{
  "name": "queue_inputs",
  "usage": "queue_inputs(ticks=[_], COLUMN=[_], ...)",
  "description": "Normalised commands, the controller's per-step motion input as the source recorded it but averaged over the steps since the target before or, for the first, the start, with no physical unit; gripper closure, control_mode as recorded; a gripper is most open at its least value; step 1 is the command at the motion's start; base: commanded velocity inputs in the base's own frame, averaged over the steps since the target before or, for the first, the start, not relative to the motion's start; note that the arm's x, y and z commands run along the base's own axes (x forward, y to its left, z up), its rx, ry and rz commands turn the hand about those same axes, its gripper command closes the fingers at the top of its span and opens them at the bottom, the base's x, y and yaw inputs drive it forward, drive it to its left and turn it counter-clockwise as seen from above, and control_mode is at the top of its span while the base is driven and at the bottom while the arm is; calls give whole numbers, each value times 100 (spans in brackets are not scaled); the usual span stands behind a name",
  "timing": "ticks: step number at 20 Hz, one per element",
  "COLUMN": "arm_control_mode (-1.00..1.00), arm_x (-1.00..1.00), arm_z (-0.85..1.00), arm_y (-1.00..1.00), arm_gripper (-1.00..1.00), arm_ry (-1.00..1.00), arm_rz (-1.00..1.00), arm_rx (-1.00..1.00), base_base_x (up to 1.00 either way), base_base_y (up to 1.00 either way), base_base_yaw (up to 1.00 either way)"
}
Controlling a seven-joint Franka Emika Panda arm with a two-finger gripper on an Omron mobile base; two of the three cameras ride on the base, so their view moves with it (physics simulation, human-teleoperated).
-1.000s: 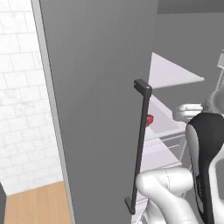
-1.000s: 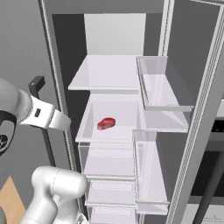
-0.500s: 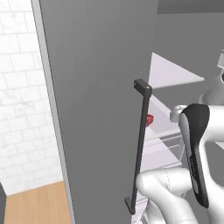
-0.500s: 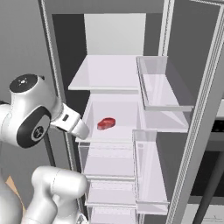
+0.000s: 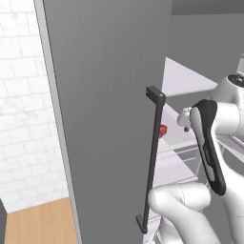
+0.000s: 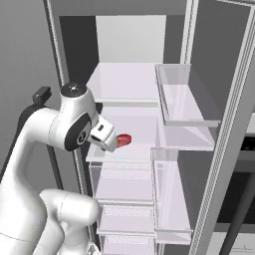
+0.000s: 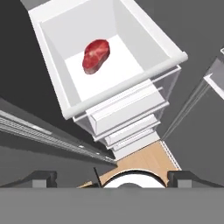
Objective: Place one carrot and one steak in each tupperware on the nearby counter, to pack two identical lunches.
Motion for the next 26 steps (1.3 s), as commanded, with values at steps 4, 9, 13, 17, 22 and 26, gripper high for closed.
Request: queue_inputs(ticks=[4, 9, 13, 17, 22, 26], arm_control_mode=[-100, -100, -100, -100, -100, -100], arm_x=[67, 45, 11, 41, 71, 51], arm_z=[-30, -42, -69, -31, -12, -27], arm_y=[12, 5, 0, 0, 0, 0], arm_gripper=[-100, -100, -100, -100, -100, -100], arm_ry=[4, 1, -2, -5, 0, 0], arm_rz=[4, 0, 0, 0, 0, 0], arm_rx=[1, 0, 0, 0, 0, 0], base_base_x=[0, 0, 0, 0, 0, 0], base_base_y=[0, 0, 0, 0, 0, 0], base_base_yaw=[0, 0, 0, 0, 0, 0])
